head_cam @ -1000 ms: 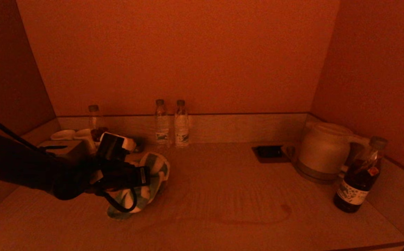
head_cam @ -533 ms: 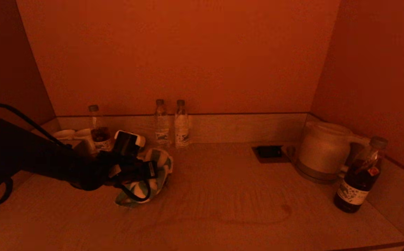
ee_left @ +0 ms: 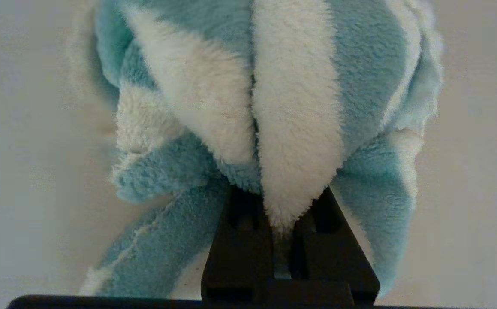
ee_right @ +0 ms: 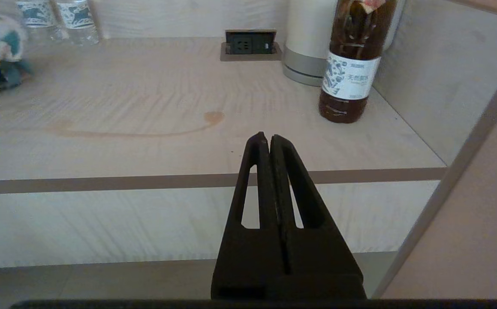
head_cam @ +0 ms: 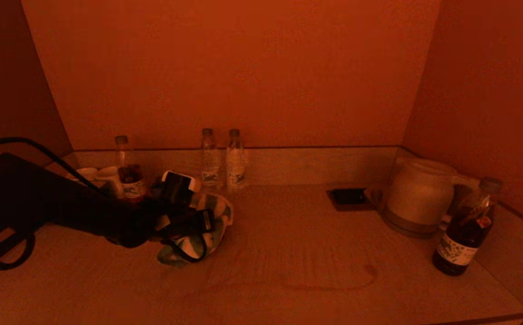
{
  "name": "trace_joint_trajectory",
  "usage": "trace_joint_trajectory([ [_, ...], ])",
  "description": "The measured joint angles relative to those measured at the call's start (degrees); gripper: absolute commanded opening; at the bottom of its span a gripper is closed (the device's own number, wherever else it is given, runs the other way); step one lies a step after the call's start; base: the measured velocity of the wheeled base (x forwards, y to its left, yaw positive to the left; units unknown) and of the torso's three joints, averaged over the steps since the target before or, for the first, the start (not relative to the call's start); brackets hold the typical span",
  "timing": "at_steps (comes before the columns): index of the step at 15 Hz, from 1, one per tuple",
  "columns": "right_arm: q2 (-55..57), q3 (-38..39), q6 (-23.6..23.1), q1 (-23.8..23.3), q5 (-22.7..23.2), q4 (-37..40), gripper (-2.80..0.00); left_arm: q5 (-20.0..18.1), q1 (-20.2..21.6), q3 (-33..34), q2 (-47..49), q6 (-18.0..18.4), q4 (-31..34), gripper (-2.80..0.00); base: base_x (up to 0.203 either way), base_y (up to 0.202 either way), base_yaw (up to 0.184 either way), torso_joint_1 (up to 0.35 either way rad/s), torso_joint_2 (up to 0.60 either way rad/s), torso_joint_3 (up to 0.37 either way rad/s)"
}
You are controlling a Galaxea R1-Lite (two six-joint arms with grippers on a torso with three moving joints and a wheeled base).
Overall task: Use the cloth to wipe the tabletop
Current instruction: Sweep the stains on the table
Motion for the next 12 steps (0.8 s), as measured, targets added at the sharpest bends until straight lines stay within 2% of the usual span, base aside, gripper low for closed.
trace_joint_trajectory([
  [3, 0.00, 0.00, 0.02, 0.00, 0.00, 0.02, -2.80, -0.05, -1.18, -1.41, 0.22, -0.90, 1.72, -2.80, 0.000, 0.000, 0.000, 0.000, 0.00, 0.000],
  [7, 0.00, 0.00, 0.03, 0.02, 0.00, 0.01, -2.80, -0.11, -4.38, -10.01, 1.92, -3.93, 11.24, -2.80, 0.000, 0.000, 0.000, 0.000, 0.00, 0.000],
  [12, 0.00, 0.00, 0.04, 0.02, 0.00, 0.02, -2.80, -0.09, -8.12, -16.79, 3.93, -5.50, 15.41, -2.80, 0.000, 0.000, 0.000, 0.000, 0.00, 0.000],
])
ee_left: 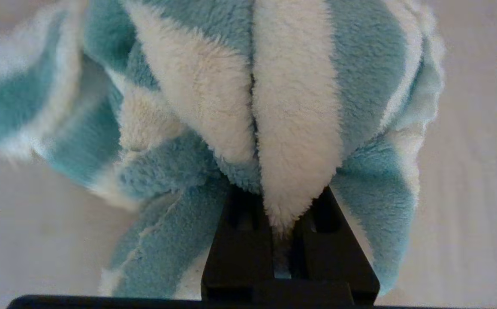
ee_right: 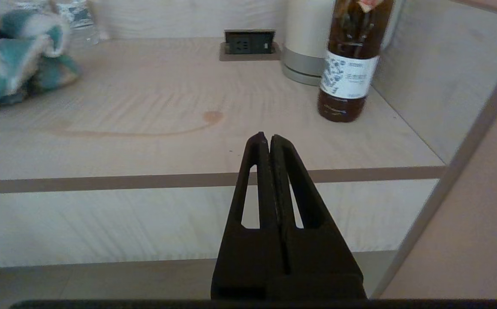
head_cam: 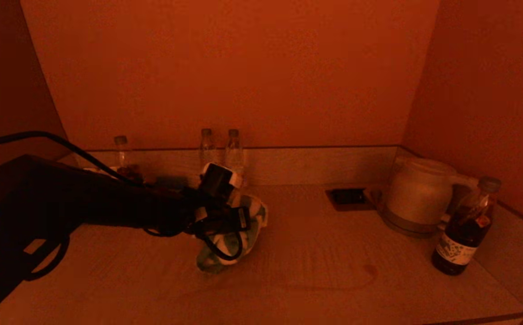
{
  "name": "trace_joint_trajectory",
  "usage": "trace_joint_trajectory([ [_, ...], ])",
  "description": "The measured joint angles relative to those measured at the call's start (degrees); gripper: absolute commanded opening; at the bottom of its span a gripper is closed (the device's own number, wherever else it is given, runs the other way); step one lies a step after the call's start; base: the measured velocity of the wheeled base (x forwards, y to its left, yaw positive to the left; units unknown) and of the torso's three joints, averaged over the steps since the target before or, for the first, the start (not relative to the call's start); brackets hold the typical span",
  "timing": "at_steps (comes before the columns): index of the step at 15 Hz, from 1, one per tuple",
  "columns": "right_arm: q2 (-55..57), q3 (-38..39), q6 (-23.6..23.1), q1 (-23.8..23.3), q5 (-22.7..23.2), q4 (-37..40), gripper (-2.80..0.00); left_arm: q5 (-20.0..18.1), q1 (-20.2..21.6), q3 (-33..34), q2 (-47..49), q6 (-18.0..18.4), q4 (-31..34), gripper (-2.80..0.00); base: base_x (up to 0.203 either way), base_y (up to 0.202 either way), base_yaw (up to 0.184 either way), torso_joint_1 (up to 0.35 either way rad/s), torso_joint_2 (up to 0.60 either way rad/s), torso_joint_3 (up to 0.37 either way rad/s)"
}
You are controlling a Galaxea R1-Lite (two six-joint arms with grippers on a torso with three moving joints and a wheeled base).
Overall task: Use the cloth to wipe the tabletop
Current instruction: Sweep the stains on the table
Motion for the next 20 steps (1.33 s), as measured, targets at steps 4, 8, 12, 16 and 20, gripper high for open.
trace_joint_trajectory([
  [4, 0.00, 0.00, -0.02, 0.00, 0.00, 0.00, -2.80, 0.04, -1.18, -4.15, 1.94, -1.33, 4.10, -2.80, 0.000, 0.000, 0.000, 0.000, 0.00, 0.000],
  [8, 0.00, 0.00, -0.02, -0.02, 0.00, 0.00, -2.80, 0.06, -2.22, -10.00, 4.28, -3.32, 10.78, -2.80, 0.000, 0.000, 0.000, 0.000, 0.00, 0.000],
  [12, 0.00, 0.00, -0.02, -0.02, 0.00, -0.02, -2.80, 0.06, -4.12, -14.08, 5.69, -4.12, 19.45, -2.80, 0.000, 0.000, 0.000, 0.000, 0.00, 0.000],
  [16, 0.00, 0.00, -0.02, -0.05, -0.01, 0.00, -2.80, 0.29, -4.28, -15.56, 5.35, -4.82, 23.69, -2.80, 0.000, 0.000, 0.000, 0.000, 0.00, 0.000],
  [20, 0.00, 0.00, -0.02, -0.02, 0.00, 0.00, -2.80, 3.15, -3.57, -16.63, 4.20, -5.19, 26.64, -2.80, 0.000, 0.000, 0.000, 0.000, 0.00, 0.000],
])
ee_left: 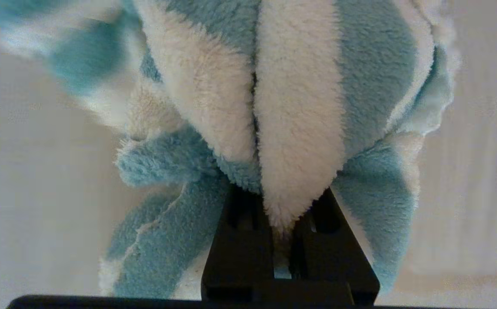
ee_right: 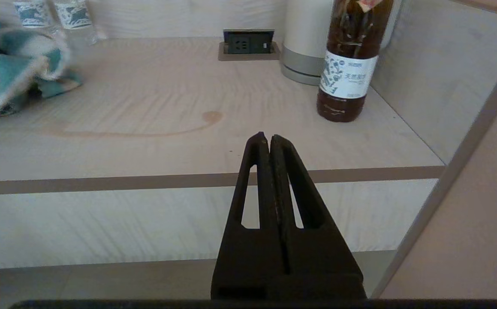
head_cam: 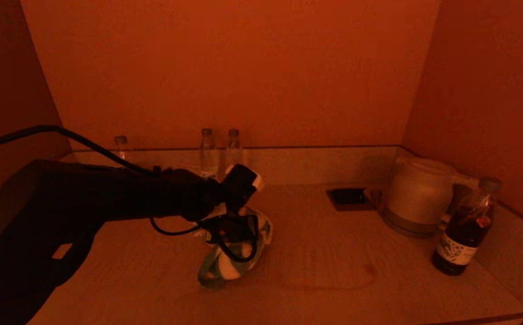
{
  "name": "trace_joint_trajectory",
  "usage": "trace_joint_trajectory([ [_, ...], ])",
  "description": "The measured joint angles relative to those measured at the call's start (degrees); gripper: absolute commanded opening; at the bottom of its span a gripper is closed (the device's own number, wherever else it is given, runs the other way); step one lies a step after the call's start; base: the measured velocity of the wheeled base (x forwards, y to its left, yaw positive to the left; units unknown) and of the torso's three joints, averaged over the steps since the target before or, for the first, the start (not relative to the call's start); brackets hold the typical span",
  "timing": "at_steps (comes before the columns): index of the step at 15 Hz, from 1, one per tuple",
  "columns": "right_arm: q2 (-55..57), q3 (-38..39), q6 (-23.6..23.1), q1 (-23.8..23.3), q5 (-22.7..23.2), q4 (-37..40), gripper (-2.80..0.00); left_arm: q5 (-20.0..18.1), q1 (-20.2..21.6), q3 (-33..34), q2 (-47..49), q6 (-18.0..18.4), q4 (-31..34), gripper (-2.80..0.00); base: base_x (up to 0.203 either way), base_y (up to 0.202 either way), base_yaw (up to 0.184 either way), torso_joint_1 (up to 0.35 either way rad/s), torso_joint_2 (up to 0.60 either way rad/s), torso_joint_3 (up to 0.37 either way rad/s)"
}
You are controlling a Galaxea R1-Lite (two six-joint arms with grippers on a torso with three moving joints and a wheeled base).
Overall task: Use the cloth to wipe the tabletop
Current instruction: Sweep the stains on the table
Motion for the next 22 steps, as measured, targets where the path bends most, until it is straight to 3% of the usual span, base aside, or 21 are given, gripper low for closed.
trace_joint_trajectory([
  [10, 0.00, 0.00, 0.00, 0.02, 0.00, -0.02, -2.80, 2.03, 3.42, -0.98, -3.62, -0.63, 4.58, -2.80, 0.000, 0.000, 0.000, 0.000, 0.00, 0.000],
  [16, 0.00, 0.00, 0.00, 0.00, 0.00, 0.00, -2.80, 4.09, 11.53, -0.28, -9.87, -2.74, 19.76, -2.80, 0.000, 0.000, 0.000, 0.000, 0.00, 0.000],
  [22, 0.00, 0.00, 0.02, 0.00, 0.00, -0.02, -2.80, 4.84, 14.25, 2.42, -11.27, -2.51, 21.17, -2.80, 0.000, 0.000, 0.000, 0.000, 0.00, 0.000],
])
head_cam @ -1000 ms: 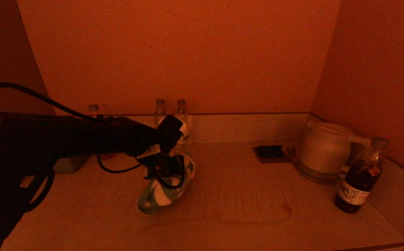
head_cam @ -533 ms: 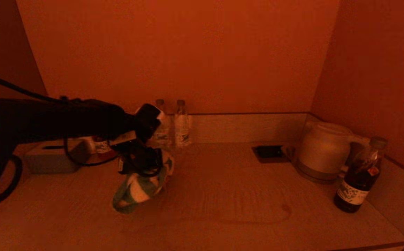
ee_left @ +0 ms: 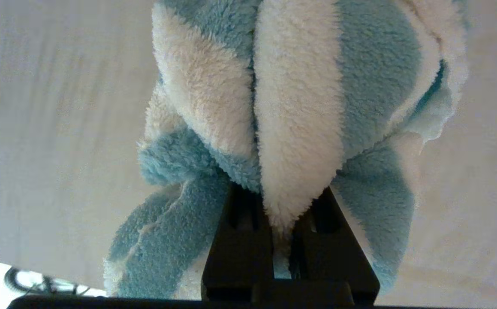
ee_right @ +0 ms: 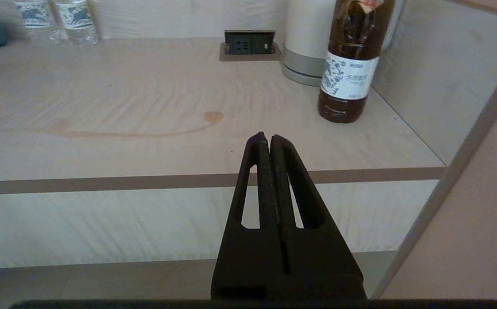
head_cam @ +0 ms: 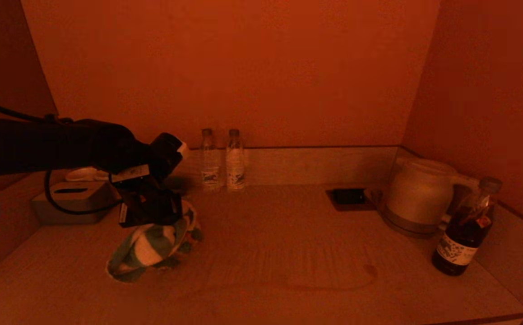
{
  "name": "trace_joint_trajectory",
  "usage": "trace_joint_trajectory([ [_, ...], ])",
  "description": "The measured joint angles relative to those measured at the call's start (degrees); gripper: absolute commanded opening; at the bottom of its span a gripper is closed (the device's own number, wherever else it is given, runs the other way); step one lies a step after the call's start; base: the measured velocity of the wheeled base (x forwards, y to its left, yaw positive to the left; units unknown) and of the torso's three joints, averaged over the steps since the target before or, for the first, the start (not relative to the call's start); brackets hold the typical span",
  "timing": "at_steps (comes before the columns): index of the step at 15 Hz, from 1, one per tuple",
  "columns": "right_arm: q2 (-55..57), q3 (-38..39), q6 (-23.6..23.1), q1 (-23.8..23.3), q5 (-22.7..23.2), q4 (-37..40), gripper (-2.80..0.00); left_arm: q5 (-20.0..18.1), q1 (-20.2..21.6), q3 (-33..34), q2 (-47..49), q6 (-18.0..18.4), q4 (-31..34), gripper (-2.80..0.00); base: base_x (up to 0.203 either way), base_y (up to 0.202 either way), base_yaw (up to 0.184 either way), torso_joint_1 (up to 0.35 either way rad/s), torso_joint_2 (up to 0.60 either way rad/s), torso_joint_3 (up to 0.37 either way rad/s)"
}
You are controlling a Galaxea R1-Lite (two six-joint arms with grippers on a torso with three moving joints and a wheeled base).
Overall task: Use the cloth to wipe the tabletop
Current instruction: Sweep the stains on the table
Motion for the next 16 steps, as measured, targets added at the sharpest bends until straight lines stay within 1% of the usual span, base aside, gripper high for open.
trace_joint_trajectory([
  [7, 0.00, 0.00, -0.01, 0.02, 0.00, 0.05, -2.80, -0.61, 2.16, 5.81, -0.26, 0.22, -0.90, -2.80, 0.000, 0.000, 0.000, 0.000, 0.00, 0.000],
  [14, 0.00, 0.00, -0.05, 0.02, 0.00, 0.02, -2.80, -0.83, 2.25, 6.60, 0.91, 0.20, -1.18, -2.80, 0.000, 0.000, 0.000, 0.000, 0.00, 0.000],
  [16, 0.00, 0.00, -0.02, 0.00, 0.00, 0.00, -2.80, -1.52, 2.27, 6.65, 1.74, 0.05, -2.03, -2.80, 0.000, 0.000, 0.000, 0.000, 0.00, 0.000],
])
